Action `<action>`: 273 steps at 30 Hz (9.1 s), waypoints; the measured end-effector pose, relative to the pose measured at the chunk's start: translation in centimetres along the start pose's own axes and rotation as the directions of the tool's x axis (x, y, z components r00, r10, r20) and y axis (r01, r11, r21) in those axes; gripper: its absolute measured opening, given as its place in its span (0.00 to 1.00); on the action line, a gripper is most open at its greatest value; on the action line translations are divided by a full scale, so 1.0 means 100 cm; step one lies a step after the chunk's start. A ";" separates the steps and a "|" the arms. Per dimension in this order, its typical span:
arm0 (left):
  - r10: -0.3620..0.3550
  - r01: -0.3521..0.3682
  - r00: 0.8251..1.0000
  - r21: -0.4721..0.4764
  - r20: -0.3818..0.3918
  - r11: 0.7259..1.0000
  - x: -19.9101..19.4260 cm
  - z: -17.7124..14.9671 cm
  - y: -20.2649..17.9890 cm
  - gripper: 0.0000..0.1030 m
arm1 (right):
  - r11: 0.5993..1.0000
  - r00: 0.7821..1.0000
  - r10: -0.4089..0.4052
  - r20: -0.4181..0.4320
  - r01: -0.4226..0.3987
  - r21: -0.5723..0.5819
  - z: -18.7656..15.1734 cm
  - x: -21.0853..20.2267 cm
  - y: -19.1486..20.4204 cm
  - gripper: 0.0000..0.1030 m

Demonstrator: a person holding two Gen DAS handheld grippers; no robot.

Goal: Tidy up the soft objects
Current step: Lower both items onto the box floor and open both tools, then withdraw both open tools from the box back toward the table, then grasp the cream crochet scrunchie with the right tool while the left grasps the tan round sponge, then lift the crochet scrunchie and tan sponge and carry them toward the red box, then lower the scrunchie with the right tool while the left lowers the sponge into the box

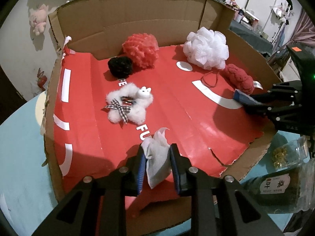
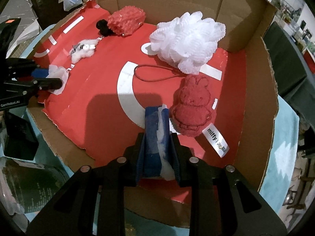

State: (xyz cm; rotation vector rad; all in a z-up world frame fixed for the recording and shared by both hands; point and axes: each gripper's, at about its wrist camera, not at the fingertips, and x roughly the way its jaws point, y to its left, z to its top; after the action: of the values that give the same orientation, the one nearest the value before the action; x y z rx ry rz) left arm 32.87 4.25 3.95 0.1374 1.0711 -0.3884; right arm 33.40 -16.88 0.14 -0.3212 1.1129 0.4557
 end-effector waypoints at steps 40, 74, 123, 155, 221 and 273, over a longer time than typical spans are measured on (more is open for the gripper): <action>0.086 -0.059 0.871 -0.070 0.483 0.996 -0.179 -0.094 -0.072 1.00 | 0.991 0.895 -0.109 0.433 0.063 0.120 -0.090 -0.182 0.068 0.79; 0.171 -0.133 0.740 -0.108 0.650 0.985 -0.177 -0.193 -0.160 1.00 | 0.920 0.659 -0.378 0.651 0.191 0.341 -0.243 -0.192 0.135 0.90; 0.155 -0.108 0.910 -0.141 0.385 0.984 -0.094 -0.206 -0.148 1.00 | 0.904 0.828 -0.333 0.451 0.146 0.401 -0.258 -0.106 0.108 0.90; -0.067 0.074 0.976 -0.026 0.206 0.997 -0.075 -0.167 -0.141 0.25 | 0.920 0.853 0.037 0.521 -0.233 0.316 -0.237 -0.114 0.062 0.13; -0.004 0.005 0.963 -0.002 0.270 1.000 -0.101 -0.131 0.009 0.25 | 0.980 0.904 0.012 0.427 -0.096 0.177 -0.174 -0.103 -0.020 0.13; 0.047 -0.033 0.994 0.140 -0.098 0.990 0.045 0.084 -0.043 0.39 | 0.959 0.972 0.235 -0.013 -0.229 0.168 0.084 0.024 -0.017 0.14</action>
State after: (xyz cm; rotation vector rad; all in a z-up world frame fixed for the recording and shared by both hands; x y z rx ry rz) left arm 40.07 -3.31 4.36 0.3043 1.1396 -0.4230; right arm 41.74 -13.94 1.46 -0.0517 1.2184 0.5628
